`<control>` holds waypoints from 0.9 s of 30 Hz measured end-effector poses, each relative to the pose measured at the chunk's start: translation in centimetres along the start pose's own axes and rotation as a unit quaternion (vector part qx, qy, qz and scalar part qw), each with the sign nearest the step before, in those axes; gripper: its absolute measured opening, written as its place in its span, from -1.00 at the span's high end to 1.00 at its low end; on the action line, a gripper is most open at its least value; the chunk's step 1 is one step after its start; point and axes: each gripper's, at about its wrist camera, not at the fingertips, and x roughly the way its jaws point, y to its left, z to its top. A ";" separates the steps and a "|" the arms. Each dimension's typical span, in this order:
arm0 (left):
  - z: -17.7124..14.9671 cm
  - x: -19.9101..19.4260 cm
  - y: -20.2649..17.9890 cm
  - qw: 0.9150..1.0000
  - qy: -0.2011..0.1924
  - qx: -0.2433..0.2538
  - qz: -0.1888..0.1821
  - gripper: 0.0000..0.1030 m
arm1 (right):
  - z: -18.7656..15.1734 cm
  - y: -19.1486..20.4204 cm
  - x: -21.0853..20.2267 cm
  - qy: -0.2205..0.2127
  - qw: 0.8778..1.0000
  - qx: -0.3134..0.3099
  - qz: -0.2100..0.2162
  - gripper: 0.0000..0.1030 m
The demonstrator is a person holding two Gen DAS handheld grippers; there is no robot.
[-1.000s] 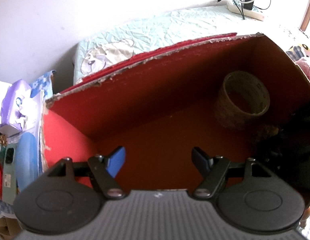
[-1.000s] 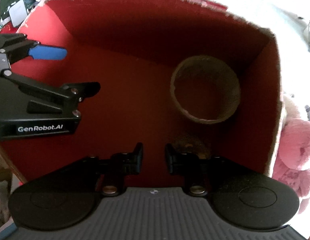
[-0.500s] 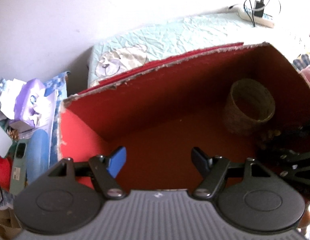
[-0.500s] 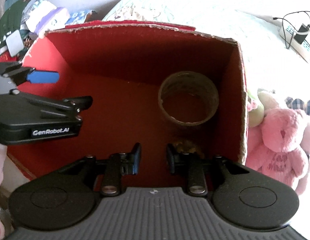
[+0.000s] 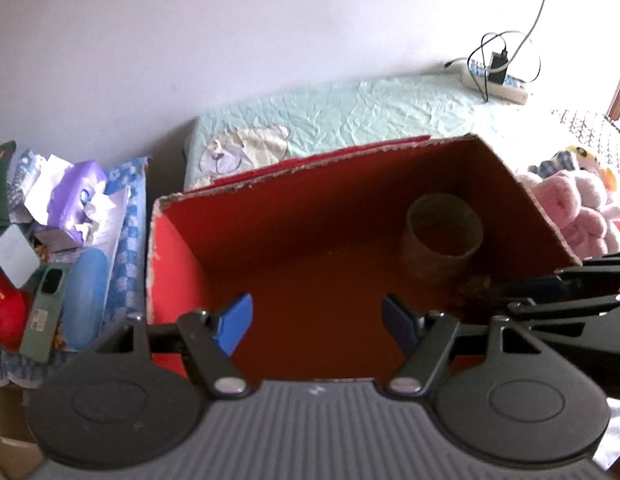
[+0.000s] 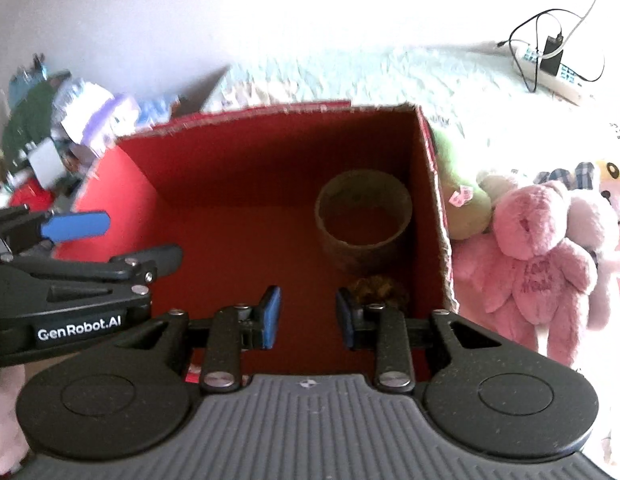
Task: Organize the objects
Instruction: 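Withdraw both grippers from the box toward the tan gourd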
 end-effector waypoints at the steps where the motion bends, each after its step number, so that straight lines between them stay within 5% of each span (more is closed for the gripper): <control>1: 0.1 -0.5 0.0 1.000 -0.006 -0.002 -0.003 -0.44 | -0.2 -0.2 -0.1 -0.009 1.000 0.007 0.008 0.37; 7: -1.5 -4.6 -0.7 0.999 -0.042 -0.006 -0.015 -0.44 | -1.6 -1.4 -2.9 -0.059 0.997 0.008 0.043 0.34; 15: -4.3 -7.6 -2.5 0.998 -0.048 -0.016 -0.034 -0.44 | -2.9 -3.7 -5.5 -0.067 0.994 -0.003 0.088 0.34; 27: -7.4 -8.2 -7.3 0.996 -0.016 -0.014 -0.082 -0.38 | -5.2 -7.5 -7.1 -0.026 0.990 -0.003 0.141 0.35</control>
